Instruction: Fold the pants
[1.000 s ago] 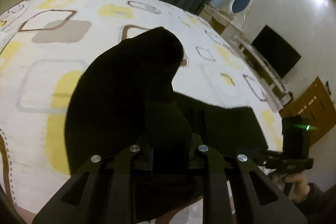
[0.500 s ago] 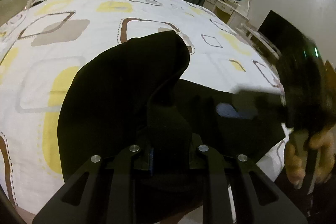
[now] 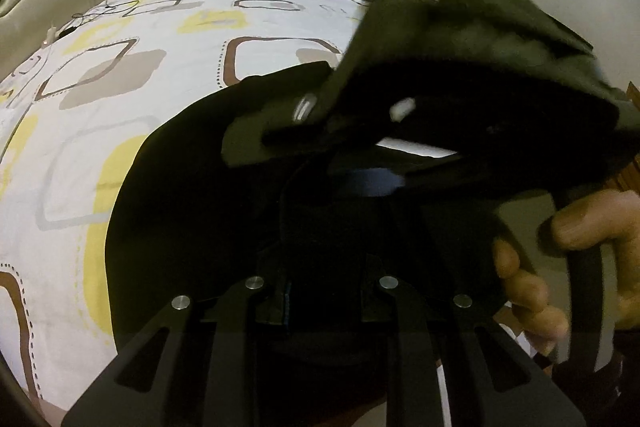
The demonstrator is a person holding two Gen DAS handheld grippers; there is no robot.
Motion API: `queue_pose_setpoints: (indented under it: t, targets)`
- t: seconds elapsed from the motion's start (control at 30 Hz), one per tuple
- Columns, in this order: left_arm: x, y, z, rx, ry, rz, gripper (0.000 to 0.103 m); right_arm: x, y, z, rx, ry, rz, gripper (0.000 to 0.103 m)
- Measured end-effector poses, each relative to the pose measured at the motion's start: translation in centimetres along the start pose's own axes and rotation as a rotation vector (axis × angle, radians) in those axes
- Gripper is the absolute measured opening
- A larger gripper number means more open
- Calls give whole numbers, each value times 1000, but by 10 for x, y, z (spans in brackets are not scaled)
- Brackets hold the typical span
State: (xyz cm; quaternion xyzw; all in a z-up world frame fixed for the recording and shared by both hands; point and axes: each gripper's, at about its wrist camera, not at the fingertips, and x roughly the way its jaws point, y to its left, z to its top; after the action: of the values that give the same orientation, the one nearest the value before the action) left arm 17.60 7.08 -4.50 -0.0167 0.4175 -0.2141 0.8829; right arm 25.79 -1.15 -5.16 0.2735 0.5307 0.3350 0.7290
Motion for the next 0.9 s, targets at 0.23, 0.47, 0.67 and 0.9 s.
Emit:
queue_pose_setpoints:
  t: [0.23, 0.47, 0.67, 0.9]
  targets:
    - [-10, -3, 1, 29, -5, 7, 26, -10, -1, -1, -29, -4, 21, 15]
    - [-28, -11, -3, 53, -35, -48, 48, -28, -9, -4, -24, -34, 27, 10]
    - [-60, -30, -12, 143, -71, -148, 65, -68, -18, -7, -19, -93, 41, 8]
    - [-95, -18, -13, 76, -125, -186, 70, -145, -28, -6, -33, -176, 48, 8]
